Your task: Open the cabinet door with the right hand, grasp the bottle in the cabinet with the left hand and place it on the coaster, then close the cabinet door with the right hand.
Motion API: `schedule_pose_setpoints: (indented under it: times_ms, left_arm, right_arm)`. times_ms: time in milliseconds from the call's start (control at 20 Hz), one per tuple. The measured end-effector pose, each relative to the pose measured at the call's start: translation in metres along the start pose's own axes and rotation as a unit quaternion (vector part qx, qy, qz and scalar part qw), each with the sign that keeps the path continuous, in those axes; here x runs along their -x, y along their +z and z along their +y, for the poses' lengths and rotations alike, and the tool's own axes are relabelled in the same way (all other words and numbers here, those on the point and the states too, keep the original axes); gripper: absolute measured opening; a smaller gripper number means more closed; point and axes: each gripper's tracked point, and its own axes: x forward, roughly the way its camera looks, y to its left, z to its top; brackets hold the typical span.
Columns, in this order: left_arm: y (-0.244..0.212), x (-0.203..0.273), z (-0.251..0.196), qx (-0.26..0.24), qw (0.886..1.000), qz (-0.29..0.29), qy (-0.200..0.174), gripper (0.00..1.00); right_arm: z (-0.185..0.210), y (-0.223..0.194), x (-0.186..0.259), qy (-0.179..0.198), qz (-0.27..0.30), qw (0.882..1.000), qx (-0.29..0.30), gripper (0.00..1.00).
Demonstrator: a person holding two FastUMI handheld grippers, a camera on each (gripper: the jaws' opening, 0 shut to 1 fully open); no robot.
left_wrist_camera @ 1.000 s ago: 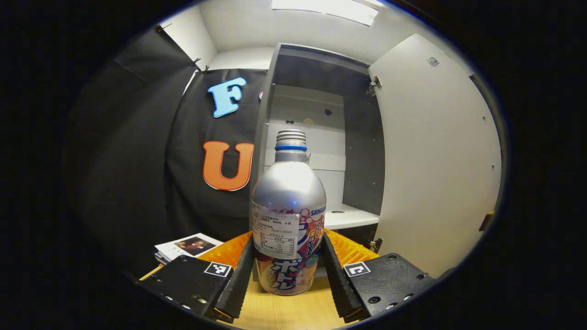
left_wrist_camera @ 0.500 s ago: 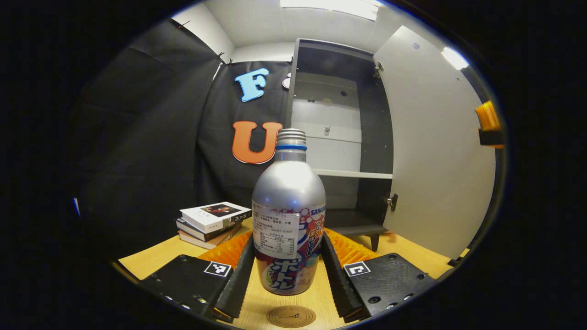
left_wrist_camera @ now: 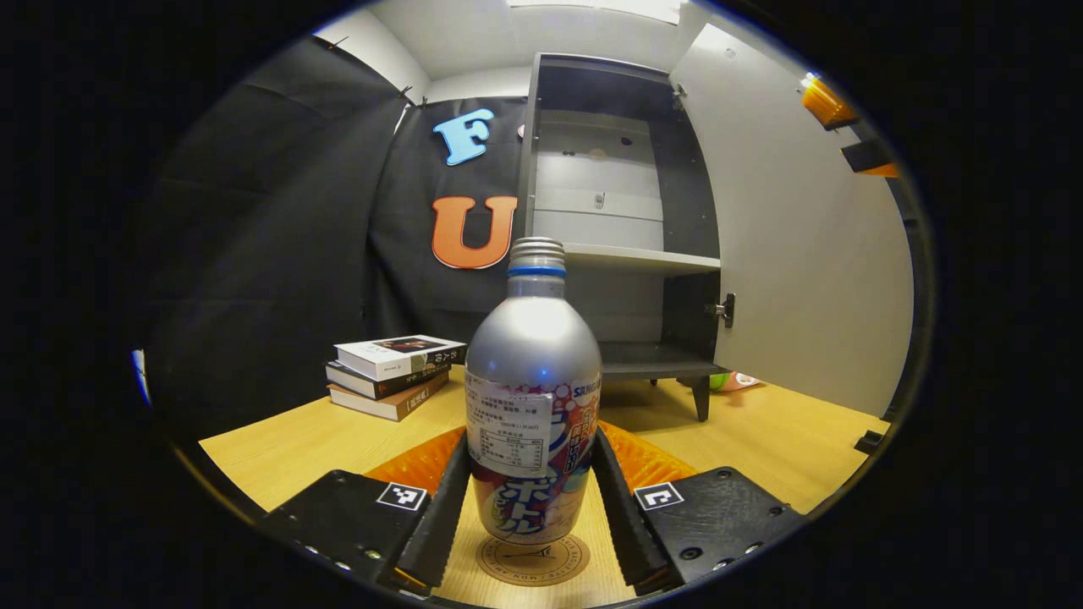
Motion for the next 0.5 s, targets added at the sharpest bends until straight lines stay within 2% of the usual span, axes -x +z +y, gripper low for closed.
schedule_pose_setpoints:
  times_ms: [500]
  left_arm:
    - [-0.043, 0.003, -0.006, -0.001, 1.000, 0.019, -0.005, 0.74]
  right_arm:
    - [0.003, -0.008, -0.003, 0.001, 0.018, 1.000, -0.005, 0.90]
